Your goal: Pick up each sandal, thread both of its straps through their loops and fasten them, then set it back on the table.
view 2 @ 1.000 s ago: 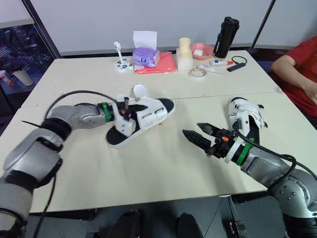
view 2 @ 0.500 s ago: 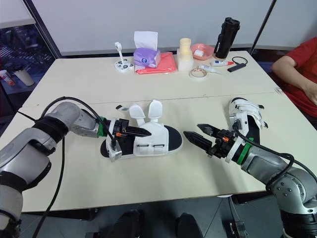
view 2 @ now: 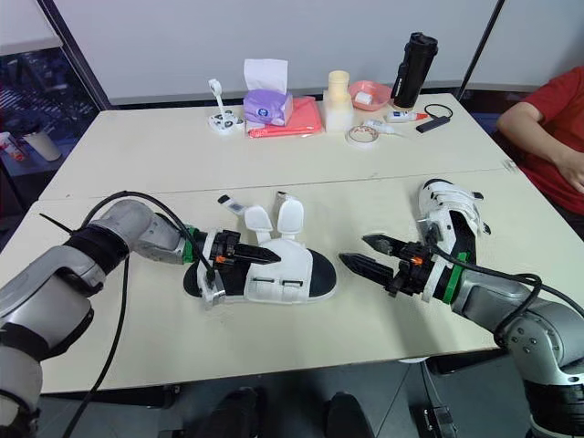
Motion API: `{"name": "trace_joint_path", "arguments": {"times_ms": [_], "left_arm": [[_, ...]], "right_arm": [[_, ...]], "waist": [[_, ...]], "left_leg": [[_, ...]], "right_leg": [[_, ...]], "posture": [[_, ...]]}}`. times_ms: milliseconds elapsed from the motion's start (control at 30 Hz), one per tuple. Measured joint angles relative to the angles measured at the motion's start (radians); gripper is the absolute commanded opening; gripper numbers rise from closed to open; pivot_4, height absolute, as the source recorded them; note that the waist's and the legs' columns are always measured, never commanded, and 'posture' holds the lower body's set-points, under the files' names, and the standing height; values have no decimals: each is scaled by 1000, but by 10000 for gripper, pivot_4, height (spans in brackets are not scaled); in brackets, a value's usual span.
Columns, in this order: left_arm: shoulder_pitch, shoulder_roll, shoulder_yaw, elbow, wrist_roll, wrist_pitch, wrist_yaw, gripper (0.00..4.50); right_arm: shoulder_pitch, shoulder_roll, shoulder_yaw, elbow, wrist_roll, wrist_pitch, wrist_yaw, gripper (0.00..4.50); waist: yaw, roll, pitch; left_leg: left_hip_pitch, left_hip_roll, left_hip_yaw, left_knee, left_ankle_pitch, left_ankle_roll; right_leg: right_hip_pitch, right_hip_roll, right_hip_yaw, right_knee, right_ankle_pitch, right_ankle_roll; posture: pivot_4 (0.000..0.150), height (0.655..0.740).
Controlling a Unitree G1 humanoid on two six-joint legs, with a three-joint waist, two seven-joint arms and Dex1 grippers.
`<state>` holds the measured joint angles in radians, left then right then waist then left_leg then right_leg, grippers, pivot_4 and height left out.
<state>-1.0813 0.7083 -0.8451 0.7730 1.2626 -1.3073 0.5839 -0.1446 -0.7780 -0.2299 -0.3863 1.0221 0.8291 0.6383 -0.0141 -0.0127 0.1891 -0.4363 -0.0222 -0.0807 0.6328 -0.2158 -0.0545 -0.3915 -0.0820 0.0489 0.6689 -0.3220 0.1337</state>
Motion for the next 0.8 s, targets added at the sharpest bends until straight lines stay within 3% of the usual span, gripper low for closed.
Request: {"name": "trace_joint_path", "arguments": {"times_ms": [200, 300, 400, 500, 633, 700, 800], "left_arm": [[41, 3, 42, 0, -108, -20, -107, 43881], [55, 3, 76, 21, -208, -39, -191, 44591], [99, 43, 85, 55, -421, -74, -342, 44591], [190, 142, 77, -5, -713, -53, -514, 45000], [371, 287, 75, -283, -1083, 113, -744, 45000], [444, 313, 86, -419, -1194, 220, -832, 45000], [537, 306, 126, -597, -1294, 371, -953, 45000]], "right_arm": [[-28, 0, 33, 4, -57, -1, 39, 45000], [-53, -3, 49, 17, -90, -5, 66, 45000], [-71, -32, 74, 20, -128, -7, 111, 45000], [-74, -75, 107, 20, -190, -29, 165, 31537], [-62, -113, 191, 16, -294, -83, 242, 10143], [-58, -111, 232, 16, -333, -107, 266, 587], [-77, -94, 271, 16, -366, -123, 286, 587]], "waist": [[5, -1, 0], [3, -1, 0], [-1, 0, 0], [-8, 0, 0], [-4, 0, 0], [5, 0, 0], [4, 0, 0]], "left_leg": [[0, 0, 0, 4, 0, 0], [0, 0, -1, 6, 0, 0], [0, 0, -1, 6, 0, 0], [0, 1, -1, 5, 0, 0], [0, 1, -1, 7, 0, 0], [0, 1, -1, 10, 0, 0], [0, 1, -2, 14, 0, 1]], "right_leg": [[2, 0, 0, 2, 0, 0], [2, 0, 0, 4, 0, 0], [1, 0, 0, 5, 0, 0], [-1, 0, 0, 6, 0, 0], [0, 0, 0, 7, 0, 0], [2, 0, 0, 8, 0, 0], [4, 0, 0, 10, 0, 0]], "posture": [[1500, 7400], [1500, 7400], [1500, 7400], [1500, 7400], [1500, 7400], [1500, 7400], [1500, 7400]]}}
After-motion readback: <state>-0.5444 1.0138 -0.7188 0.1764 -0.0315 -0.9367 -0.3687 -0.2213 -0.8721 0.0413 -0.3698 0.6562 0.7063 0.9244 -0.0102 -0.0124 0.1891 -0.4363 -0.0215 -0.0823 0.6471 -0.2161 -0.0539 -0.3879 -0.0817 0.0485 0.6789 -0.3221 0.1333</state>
